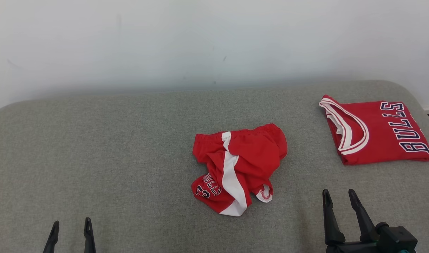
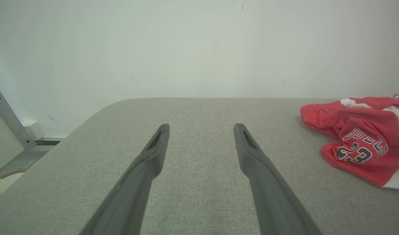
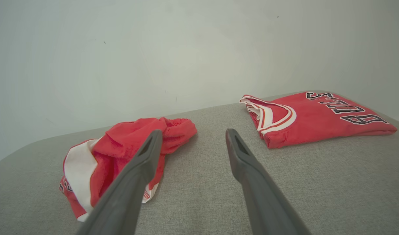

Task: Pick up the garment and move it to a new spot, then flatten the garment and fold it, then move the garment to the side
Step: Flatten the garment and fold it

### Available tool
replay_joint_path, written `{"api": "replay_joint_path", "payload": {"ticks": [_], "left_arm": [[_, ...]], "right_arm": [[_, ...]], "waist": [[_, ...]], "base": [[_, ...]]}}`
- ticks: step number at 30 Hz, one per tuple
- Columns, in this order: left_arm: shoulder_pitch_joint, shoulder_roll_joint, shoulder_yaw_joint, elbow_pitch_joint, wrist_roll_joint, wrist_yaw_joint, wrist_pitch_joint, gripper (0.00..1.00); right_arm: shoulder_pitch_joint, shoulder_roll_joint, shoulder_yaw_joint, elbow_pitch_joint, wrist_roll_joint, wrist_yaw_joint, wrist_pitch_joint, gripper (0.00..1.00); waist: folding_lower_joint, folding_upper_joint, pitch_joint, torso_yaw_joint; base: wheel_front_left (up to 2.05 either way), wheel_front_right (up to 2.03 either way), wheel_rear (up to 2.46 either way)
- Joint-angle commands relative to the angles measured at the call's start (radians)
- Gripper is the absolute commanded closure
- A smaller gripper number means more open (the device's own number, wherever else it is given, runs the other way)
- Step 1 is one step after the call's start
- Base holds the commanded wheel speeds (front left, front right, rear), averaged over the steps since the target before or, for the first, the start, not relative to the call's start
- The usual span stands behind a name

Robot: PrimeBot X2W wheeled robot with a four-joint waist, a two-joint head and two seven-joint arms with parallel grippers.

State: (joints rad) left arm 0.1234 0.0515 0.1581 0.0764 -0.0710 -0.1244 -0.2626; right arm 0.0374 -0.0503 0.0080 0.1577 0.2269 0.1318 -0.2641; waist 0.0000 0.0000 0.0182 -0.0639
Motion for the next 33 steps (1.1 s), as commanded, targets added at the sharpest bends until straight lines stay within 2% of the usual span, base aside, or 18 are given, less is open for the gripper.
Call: {"api": "replay_joint_path", "payload": {"ticks": [1,23,33], "left_arm": [[0.008,-0.002,-0.001,-0.005,-0.007,-0.002,-0.003,0.00],[0.005,-0.002,0.001,-0.001,-0.016,0.001,-0.003,0.00],[-0.031,-0.002,-0.036,0.016,-0.031,-0.003,-0.003,0.00]], "right_arm": [[-0.002,0.000,-0.001,0.003,-0.005,-0.002,0.000,0.00],[0.002,0.000,0.004,0.001,-0.010,-0.002,0.001,0.00],[0.000,0.000,0.005,-0.003,-0.007,-0.002,0.000,0.00]], "waist": [[0.0000,0.0000,0.000,0.000],[0.0000,0.0000,0.004,0.001],[0.0000,0.0000,0.010,0.004]], "base": [[0.00,0.00,0.00],[0.00,0.00,0.00],[0.00,0.00,0.00]]}}
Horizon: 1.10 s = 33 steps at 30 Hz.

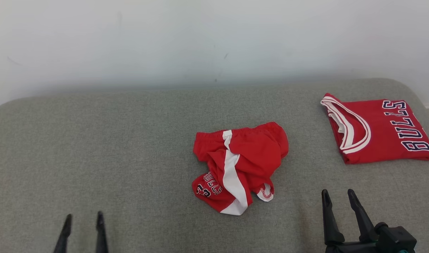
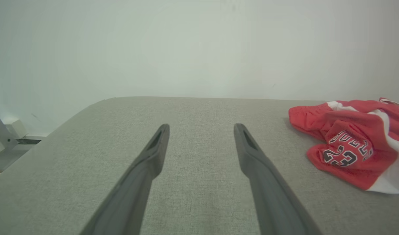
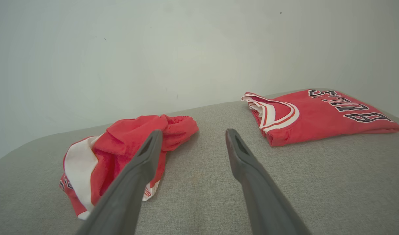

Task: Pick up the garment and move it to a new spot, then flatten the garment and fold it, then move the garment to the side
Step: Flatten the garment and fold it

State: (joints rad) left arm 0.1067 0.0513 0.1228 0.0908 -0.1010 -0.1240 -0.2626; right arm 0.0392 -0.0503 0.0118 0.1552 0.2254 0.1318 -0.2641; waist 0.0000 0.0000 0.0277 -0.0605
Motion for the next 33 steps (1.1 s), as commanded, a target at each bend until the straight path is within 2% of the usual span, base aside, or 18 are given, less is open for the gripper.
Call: {"api": "replay_joint_path", "payload": {"ticks": [1,9,14,23,30,31,33], "left_arm": [[-0.022,-0.002,-0.015,0.008,-0.004,-0.004,-0.003,0.00],[-0.140,0.004,-0.181,0.081,-0.011,-0.006,-0.003,0.00],[-0.253,0.032,-0.298,0.178,-0.052,-0.005,-0.003,0.00],[-0.376,0.066,-0.409,0.352,-0.082,-0.006,-0.003,0.00],[-0.430,0.078,-0.490,0.483,-0.107,-0.005,-0.003,0.00],[-0.435,0.080,-0.494,0.494,-0.108,-0.005,-0.003,0.08],[-0.443,0.080,-0.492,0.509,-0.111,-0.005,-0.003,1.00]], "right_arm": [[-0.004,0.000,0.001,0.000,-0.004,-0.002,0.001,0.00],[-0.026,0.000,0.010,0.003,0.003,-0.002,0.001,0.00],[-0.056,0.000,0.016,0.001,0.011,-0.002,0.001,0.00],[-0.083,0.000,0.014,0.001,0.032,-0.002,0.001,0.00],[-0.099,0.000,0.011,-0.003,0.041,-0.002,0.000,0.00],[-0.099,0.000,0.010,-0.003,0.042,-0.002,0.000,0.00],[-0.097,0.000,0.007,-0.002,0.044,-0.002,0.000,0.00]], "waist": [[0.0000,0.0000,0.002,0.000],[0.0000,0.0000,0.035,-0.030],[0.0000,0.0000,0.079,-0.089],[0.0000,0.0000,0.142,-0.179],[0.0000,0.0000,0.167,-0.202],[0.0000,0.0000,0.168,-0.202],[0.0000,0.0000,0.169,-0.198]], "base": [[0.00,0.00,0.00],[0.00,0.00,0.00],[0.00,0.00,0.00],[0.00,0.00,0.00],[0.00,0.00,0.00],[0.00,0.00,0.00],[0.00,0.00,0.00]]}}
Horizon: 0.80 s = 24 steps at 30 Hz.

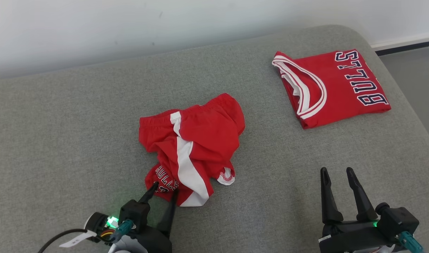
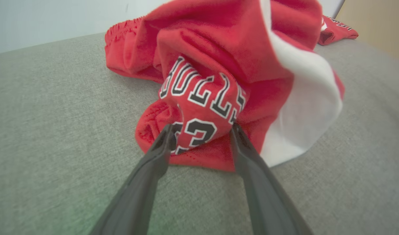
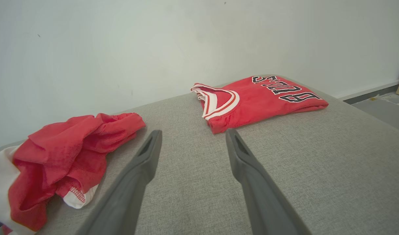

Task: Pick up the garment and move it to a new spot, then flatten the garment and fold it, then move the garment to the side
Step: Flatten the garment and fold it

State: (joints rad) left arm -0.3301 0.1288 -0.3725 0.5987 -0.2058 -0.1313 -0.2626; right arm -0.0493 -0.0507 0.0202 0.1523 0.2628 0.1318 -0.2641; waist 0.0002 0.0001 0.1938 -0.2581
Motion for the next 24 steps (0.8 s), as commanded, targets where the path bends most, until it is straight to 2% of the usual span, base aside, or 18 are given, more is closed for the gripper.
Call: {"api": "replay_joint_path", "payload": {"ticks": [1,6,11,24], "left_arm": [[-0.011,0.000,0.004,0.006,-0.009,0.002,-0.003,1.00],[-0.026,-0.002,0.000,0.006,-0.014,0.002,-0.003,1.00],[-0.007,0.009,0.031,-0.063,-0.007,0.002,-0.003,1.00],[0.135,0.119,0.135,-0.243,0.033,0.018,-0.003,1.00]], "right_arm": [[-0.007,0.001,-0.001,0.001,0.007,-0.002,0.000,0.00],[-0.005,0.000,-0.005,0.004,0.005,-0.002,0.001,0.00],[0.016,0.001,-0.018,0.006,0.004,-0.002,0.001,0.00],[0.053,0.000,-0.019,0.009,0.014,-0.002,0.001,0.00]], "waist": [[-0.0002,-0.0001,0.003,0.003],[-0.0002,-0.0001,-0.006,0.021],[-0.0002,-0.0001,-0.031,0.076],[-0.0002,-0.0001,-0.073,0.250]], "base": [[0.00,0.00,0.00],[0.00,0.00,0.00],[0.00,0.00,0.00],[0.00,0.00,0.00]]}}
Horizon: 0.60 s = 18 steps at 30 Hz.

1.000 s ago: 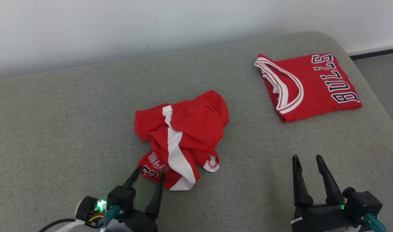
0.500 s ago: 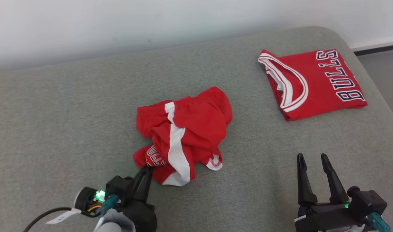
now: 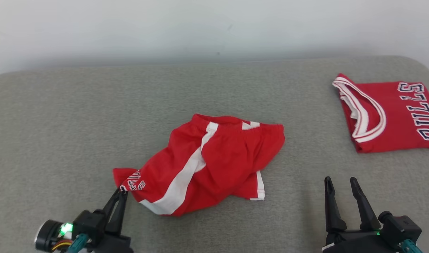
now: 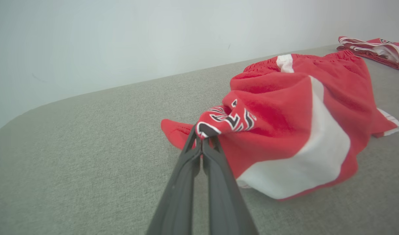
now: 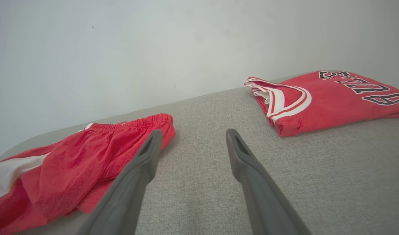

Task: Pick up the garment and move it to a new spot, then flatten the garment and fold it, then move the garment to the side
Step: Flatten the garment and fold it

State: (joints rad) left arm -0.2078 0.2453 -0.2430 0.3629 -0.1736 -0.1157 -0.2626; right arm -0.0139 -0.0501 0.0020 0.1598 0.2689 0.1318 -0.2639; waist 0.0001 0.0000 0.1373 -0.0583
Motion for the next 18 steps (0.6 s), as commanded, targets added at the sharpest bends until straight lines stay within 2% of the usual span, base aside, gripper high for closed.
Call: {"api": "replay_joint_path", "payload": {"ticks": [1,7,15,16,17,18], "left_arm": [[0.027,0.014,0.012,-0.014,0.000,0.008,-0.003,1.00],[0.078,0.017,0.027,-0.030,-0.036,0.024,0.031,1.00],[0.060,-0.010,0.018,0.087,-0.070,0.011,0.011,0.98],[0.057,-0.011,0.017,0.093,-0.065,0.013,0.006,0.29],[0.055,-0.016,0.018,0.095,-0.065,0.013,0.005,0.00],[0.052,-0.019,0.020,0.092,-0.064,0.013,0.000,0.00]], "right_arm": [[0.018,0.000,0.000,0.003,0.009,-0.002,0.000,0.00],[0.004,0.000,0.010,0.007,0.007,-0.002,0.000,0.00],[0.018,0.000,0.018,0.017,-0.001,-0.002,0.000,0.00],[0.019,0.000,0.014,0.016,-0.002,-0.002,0.000,0.00],[0.022,0.000,0.011,0.015,-0.003,-0.002,0.000,0.00],[0.026,0.000,0.007,0.013,-0.004,-0.002,0.000,0.00]], "waist": [[-0.0001,0.0000,-0.017,0.057],[-0.0001,0.0000,-0.009,0.067],[-0.0001,0.0000,-0.032,0.043],[-0.0001,0.0000,-0.036,0.044],[-0.0001,0.0000,-0.039,0.046],[-0.0001,0.0000,-0.042,0.049]], "base": [[0.00,0.00,0.00],[0.00,0.00,0.00],[0.00,0.00,0.00],[0.00,0.00,0.00],[0.00,0.00,0.00],[0.00,0.00,0.00]]}}
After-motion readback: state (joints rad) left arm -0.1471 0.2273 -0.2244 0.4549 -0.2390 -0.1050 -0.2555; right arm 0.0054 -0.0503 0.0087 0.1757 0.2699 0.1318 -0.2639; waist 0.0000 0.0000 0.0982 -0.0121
